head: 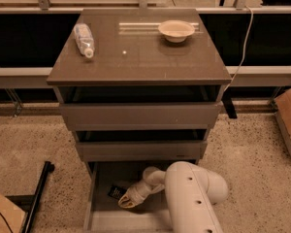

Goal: Pick rxbar chocolate from bottom drawer and place on counter

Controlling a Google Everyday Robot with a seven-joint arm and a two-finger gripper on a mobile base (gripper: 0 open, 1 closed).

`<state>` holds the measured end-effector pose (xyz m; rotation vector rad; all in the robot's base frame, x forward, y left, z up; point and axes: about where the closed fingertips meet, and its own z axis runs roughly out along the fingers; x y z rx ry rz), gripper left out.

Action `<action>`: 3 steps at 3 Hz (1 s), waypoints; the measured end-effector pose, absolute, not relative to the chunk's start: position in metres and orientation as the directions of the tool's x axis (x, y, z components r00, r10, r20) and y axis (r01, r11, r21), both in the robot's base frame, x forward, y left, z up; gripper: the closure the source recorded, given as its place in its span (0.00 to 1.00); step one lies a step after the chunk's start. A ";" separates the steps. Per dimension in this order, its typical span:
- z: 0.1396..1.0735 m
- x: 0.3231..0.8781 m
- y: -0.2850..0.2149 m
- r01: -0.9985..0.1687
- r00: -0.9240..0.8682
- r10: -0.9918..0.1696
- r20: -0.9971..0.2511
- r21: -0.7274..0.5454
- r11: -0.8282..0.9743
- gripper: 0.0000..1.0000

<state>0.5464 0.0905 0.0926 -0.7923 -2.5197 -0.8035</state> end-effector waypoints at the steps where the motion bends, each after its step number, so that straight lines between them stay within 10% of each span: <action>1: 0.101 0.546 0.090 0.613 -0.770 0.397 0.500 0.406 0.678 0.89; 3: 0.101 0.546 0.090 0.613 -0.770 0.397 0.500 0.406 0.678 0.43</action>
Offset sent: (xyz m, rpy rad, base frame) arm -0.0063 -0.0224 0.0545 -0.0545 -0.1320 -0.0169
